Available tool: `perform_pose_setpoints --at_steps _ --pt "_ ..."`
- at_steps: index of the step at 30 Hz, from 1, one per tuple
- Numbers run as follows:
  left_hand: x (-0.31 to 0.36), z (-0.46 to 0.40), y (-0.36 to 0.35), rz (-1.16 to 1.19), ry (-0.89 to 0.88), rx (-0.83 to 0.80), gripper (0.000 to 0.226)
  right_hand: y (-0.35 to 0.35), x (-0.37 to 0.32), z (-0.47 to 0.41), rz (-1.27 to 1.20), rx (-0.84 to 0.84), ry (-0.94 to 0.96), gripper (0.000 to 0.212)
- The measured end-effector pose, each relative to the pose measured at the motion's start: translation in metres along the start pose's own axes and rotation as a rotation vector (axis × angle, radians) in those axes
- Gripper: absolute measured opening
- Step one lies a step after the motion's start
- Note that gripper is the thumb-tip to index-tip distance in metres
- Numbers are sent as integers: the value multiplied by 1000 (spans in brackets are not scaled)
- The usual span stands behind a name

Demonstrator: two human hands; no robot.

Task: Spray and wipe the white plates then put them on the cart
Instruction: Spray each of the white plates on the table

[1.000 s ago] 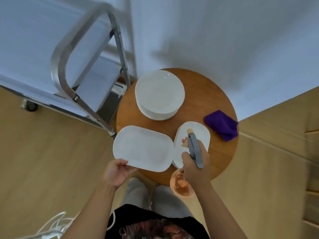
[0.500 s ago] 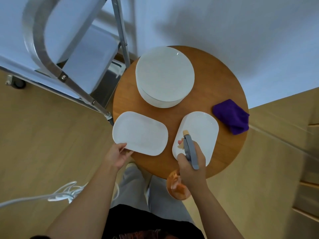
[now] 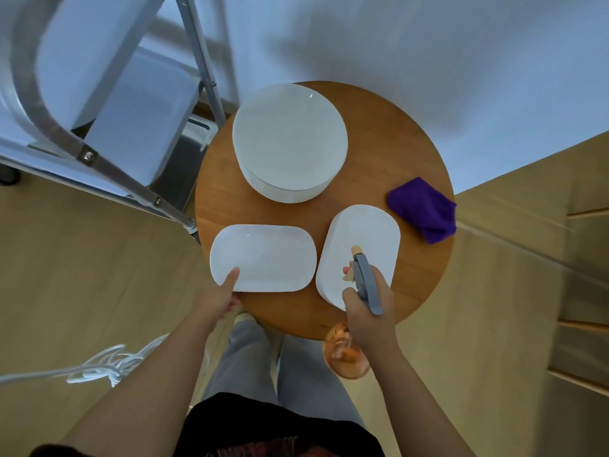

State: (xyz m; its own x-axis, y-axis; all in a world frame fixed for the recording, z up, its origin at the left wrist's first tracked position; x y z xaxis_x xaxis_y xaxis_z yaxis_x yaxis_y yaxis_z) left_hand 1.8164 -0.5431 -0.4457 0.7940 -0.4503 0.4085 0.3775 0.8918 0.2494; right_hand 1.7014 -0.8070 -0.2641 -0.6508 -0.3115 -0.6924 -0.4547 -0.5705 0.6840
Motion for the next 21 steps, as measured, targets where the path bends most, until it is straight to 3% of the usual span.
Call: perform_pose_setpoints --at_steps 3,11,21 --pt "5 11 -16 -57 -45 6 61 6 12 4 -15 12 -27 24" --pt "55 49 -110 -239 -313 -174 33 28 51 -2 -79 30 -155 15" --pt "53 56 -155 -550 -331 -160 31 42 76 1 -96 1 -176 16"
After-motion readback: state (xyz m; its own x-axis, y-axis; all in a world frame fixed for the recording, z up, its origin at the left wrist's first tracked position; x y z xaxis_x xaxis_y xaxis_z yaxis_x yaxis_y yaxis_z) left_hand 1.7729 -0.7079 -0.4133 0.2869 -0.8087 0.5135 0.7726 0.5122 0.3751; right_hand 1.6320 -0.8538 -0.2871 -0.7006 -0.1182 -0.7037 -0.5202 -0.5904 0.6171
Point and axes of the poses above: each hand's wrist, its own z-axis away from the middle knuckle, its own y-axis out of the back of the hand, x = y × z, the point moved 10 cm from there along -z, towards the middle knuckle, and after that the axes turned 11 degrees about z, right-handed, at the moved point
